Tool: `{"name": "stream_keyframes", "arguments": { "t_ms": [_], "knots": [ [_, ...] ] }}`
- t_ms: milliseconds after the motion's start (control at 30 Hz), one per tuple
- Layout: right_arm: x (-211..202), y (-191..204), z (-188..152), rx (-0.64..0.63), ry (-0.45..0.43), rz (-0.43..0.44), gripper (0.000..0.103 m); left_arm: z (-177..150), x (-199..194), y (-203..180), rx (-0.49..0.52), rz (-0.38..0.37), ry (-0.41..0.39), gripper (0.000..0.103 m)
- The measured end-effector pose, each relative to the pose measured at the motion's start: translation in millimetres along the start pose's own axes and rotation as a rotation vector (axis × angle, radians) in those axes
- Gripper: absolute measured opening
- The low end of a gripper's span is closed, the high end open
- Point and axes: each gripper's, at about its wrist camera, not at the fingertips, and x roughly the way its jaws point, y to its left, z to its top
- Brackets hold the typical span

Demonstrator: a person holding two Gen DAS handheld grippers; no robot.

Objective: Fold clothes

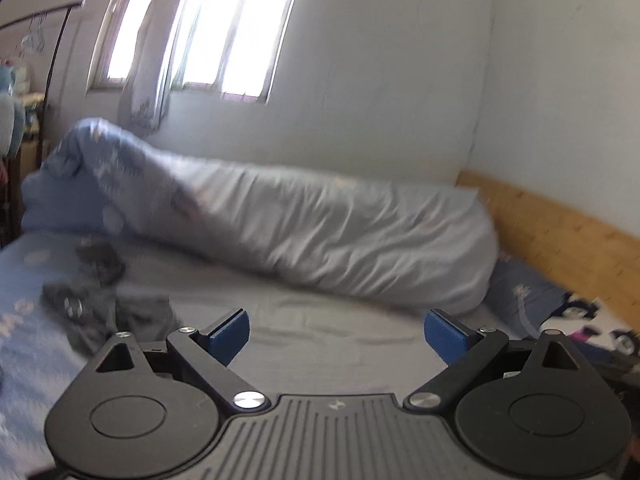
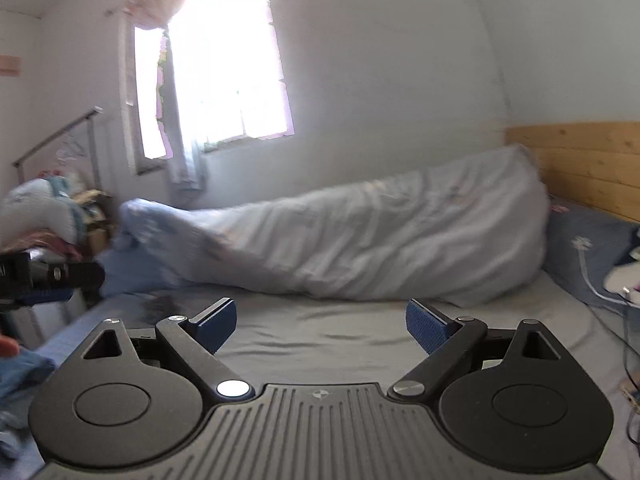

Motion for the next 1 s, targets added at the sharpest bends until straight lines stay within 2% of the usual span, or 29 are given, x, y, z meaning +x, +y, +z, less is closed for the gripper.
{"name": "stream_keyframes", "arguments": {
  "t_ms": [200,367,467,567,767,900,1000],
  "knots": [
    [50.6,-40.4,-44.9,-0.065,0.053,-0.097,0.094,-57.9,66.9,-7.8,-0.040,0.076,0.095,0.097],
    [103.1,-62.8,-93.8,-0.068,0.120,-0.142,0.094,-110.4,116.2,-4.8,-0.023,0.140,0.173,0.097],
    [126.7,-67.9,-124.5,-0.063,0.157,-0.163,0.094,-136.8,136.8,4.6,-0.024,0.179,0.185,0.097],
    [144.5,-64.8,-148.4,-0.085,0.189,-0.177,0.094,-157.6,155.4,13.5,0.022,0.239,0.182,0.097],
    [166.7,-48.6,-177.0,-0.151,0.235,-0.156,0.096,-179.7,171.6,38.0,-0.054,0.270,0.213,0.097],
    [181.0,-41.7,-190.0,-0.176,0.301,-0.145,0.096,-187.1,172.0,32.0,0.021,0.277,0.206,0.098],
    [186.7,-41.8,-194.9,-0.181,0.321,-0.174,0.103,-192.2,169.1,23.7,0.055,0.283,0.198,0.100]
  ]
}}
